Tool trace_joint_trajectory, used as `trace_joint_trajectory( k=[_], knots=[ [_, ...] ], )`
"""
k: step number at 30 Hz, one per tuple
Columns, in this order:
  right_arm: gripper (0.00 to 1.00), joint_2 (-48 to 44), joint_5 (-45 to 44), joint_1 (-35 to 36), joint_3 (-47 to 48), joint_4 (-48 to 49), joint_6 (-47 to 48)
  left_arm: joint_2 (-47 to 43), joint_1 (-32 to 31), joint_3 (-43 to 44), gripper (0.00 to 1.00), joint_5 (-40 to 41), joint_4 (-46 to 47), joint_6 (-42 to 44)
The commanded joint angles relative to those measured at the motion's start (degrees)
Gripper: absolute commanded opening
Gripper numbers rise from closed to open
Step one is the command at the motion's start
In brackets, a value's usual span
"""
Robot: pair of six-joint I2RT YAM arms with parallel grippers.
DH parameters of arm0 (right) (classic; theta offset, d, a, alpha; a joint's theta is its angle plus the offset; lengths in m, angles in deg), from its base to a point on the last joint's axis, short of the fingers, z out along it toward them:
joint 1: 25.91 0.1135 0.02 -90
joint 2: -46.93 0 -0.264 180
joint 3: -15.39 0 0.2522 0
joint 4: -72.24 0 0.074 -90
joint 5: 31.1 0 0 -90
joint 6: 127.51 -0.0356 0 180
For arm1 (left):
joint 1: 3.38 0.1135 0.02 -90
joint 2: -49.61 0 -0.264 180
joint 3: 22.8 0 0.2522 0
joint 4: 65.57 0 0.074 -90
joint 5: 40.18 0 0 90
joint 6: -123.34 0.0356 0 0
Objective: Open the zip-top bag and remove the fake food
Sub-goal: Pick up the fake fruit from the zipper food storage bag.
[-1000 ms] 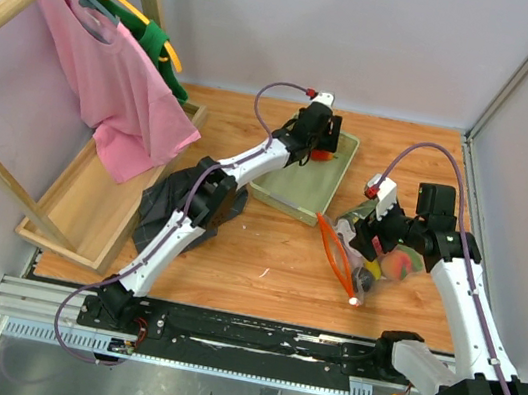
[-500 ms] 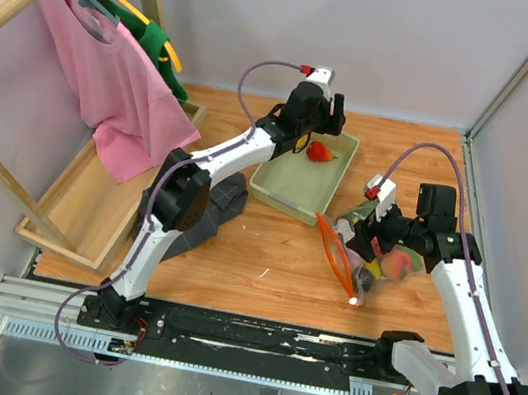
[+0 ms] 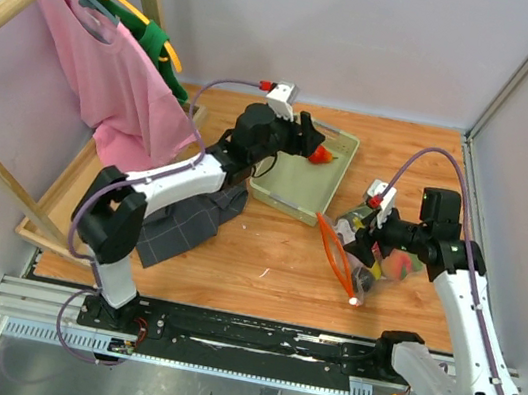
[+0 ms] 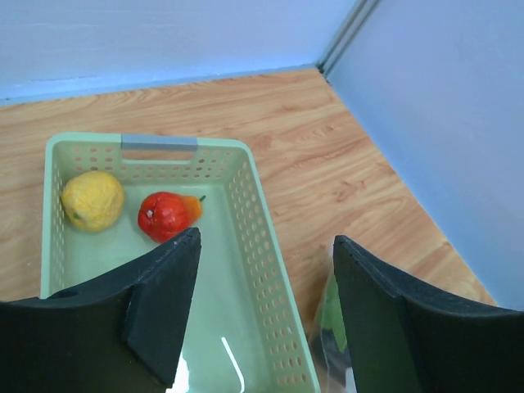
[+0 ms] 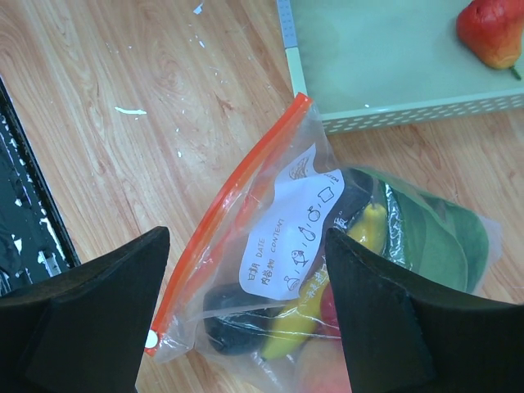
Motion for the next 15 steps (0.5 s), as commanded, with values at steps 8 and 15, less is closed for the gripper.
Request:
trace_joint_trajectory(
  k=[8, 15],
  knots=[
    [0.78, -1.1, -5.0, 5.0, 5.0, -6.3, 2.1, -22.6, -0.3, -23.8, 0.7, -5.5, 9.3, -4.3],
    [0.78, 3.4, -23.9, 19.3, 9.6, -11.6, -0.8, -35.9, -0.4, -37.3, 0.69, -7.8, 12.0, -9.6]
  ],
)
